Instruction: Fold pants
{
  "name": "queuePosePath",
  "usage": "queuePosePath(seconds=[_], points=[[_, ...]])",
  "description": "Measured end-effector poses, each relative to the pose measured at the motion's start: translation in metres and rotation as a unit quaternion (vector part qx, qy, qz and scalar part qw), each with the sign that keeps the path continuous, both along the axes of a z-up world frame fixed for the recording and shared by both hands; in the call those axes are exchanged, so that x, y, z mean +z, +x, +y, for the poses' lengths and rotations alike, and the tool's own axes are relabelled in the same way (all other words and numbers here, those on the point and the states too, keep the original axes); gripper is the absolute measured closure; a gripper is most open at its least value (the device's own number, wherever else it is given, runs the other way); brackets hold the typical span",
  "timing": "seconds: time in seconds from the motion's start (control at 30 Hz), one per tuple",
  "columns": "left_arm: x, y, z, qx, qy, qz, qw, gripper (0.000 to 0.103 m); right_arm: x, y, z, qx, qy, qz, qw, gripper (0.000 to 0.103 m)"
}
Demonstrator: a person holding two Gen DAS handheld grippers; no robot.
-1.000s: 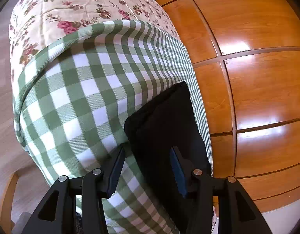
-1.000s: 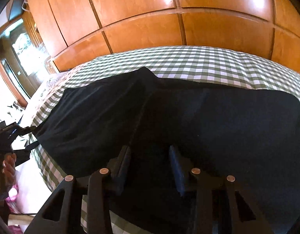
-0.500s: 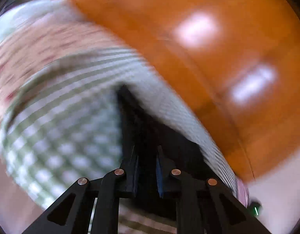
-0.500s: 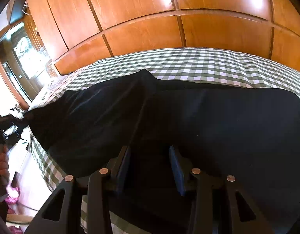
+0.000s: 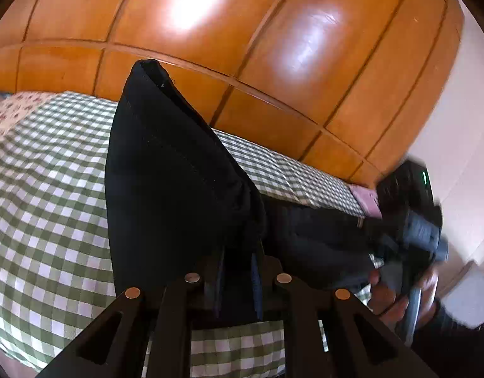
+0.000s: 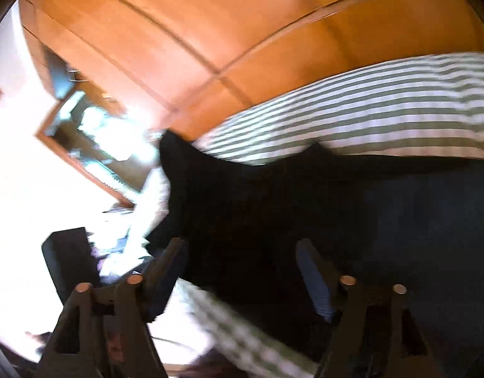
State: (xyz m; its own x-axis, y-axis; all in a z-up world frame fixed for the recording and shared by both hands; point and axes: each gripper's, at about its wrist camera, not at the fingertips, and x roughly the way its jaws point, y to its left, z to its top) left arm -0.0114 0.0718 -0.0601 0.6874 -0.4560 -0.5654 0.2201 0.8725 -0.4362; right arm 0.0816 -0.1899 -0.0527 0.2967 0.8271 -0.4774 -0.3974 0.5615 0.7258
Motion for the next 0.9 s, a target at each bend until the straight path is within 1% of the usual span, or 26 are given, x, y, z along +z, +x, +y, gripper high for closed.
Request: queuePosePath(seconds=[0.07,0.13,0.2,0.23,0.3,0.33,0.37,0.4,0.47,0.5,0.53,0.57,0.63,0.67,0.73,0.83,0.9], points=[[0.001,-0.001,-0.006,-0.012,0.007,-0.003,0.9999,0.089,0.007,0.010,0.017,0.022,0.020,0.004,1.000,0.026],[0.003,-0.005,-0.010,-0.022,0.016,-0.007,0.9996,0.089,0.011,0.021,0.036,0.048,0.027,0.006,0.998,0.026],[0.002,-0.004,-0.016,-0.031,0.024,-0.011,0.9992,0.089,0.013,0.031,0.056,0.063,0.010,0.007,0.998,0.026],[0.003,-0.006,-0.018,-0.036,0.027,-0.013,0.9989,0.089,0.013,0.035,0.070,0.076,-0.010,0.005,0.997,0.028],[0.005,-0.008,-0.023,-0.046,0.041,-0.021,0.9979,0.089,0.011,0.039,0.092,0.095,-0.049,-0.002,0.994,0.058],[0.006,-0.011,-0.025,-0.046,0.055,-0.025,0.9971,0.089,0.008,0.040,0.101,0.104,-0.069,-0.005,0.992,0.089],[0.007,-0.010,-0.023,-0.044,0.064,-0.027,0.9966,0.088,0.007,0.042,0.106,0.106,-0.087,-0.010,0.990,0.089],[0.008,-0.011,-0.018,-0.047,0.058,-0.025,0.9969,0.086,0.007,0.041,0.109,0.111,-0.088,-0.011,0.990,0.089],[0.012,-0.016,0.002,-0.064,-0.004,-0.017,0.9978,0.081,0.009,0.038,0.108,0.111,-0.083,-0.016,0.990,0.089],[0.013,-0.021,0.019,-0.069,-0.054,-0.018,0.9960,0.078,0.011,0.039,0.104,0.106,-0.081,-0.017,0.991,0.089],[0.014,-0.024,0.033,-0.061,-0.083,-0.020,0.9945,0.076,0.012,0.040,0.101,0.101,-0.075,-0.015,0.992,0.089],[0.013,-0.027,0.047,-0.042,-0.101,-0.021,0.9938,0.076,0.013,0.043,0.098,0.097,-0.070,-0.013,0.993,0.089],[0.006,-0.029,0.077,0.006,-0.134,-0.012,0.9909,0.076,0.020,0.046,0.088,0.091,-0.059,-0.015,0.994,0.089],[0.001,-0.028,0.090,0.034,-0.141,-0.003,0.9894,0.076,0.025,0.044,0.086,0.091,-0.052,-0.019,0.994,0.089],[-0.006,-0.026,0.105,0.069,-0.142,0.007,0.9874,0.076,0.038,0.037,0.080,0.090,-0.041,-0.034,0.995,0.089],[-0.013,-0.013,0.111,0.089,-0.150,0.017,0.9846,0.076,0.058,0.029,0.067,0.083,-0.027,-0.055,0.995,0.089],[-0.016,-0.003,0.104,0.084,-0.153,0.020,0.9844,0.076,0.068,0.023,0.055,0.075,-0.022,-0.065,0.995,0.089]])
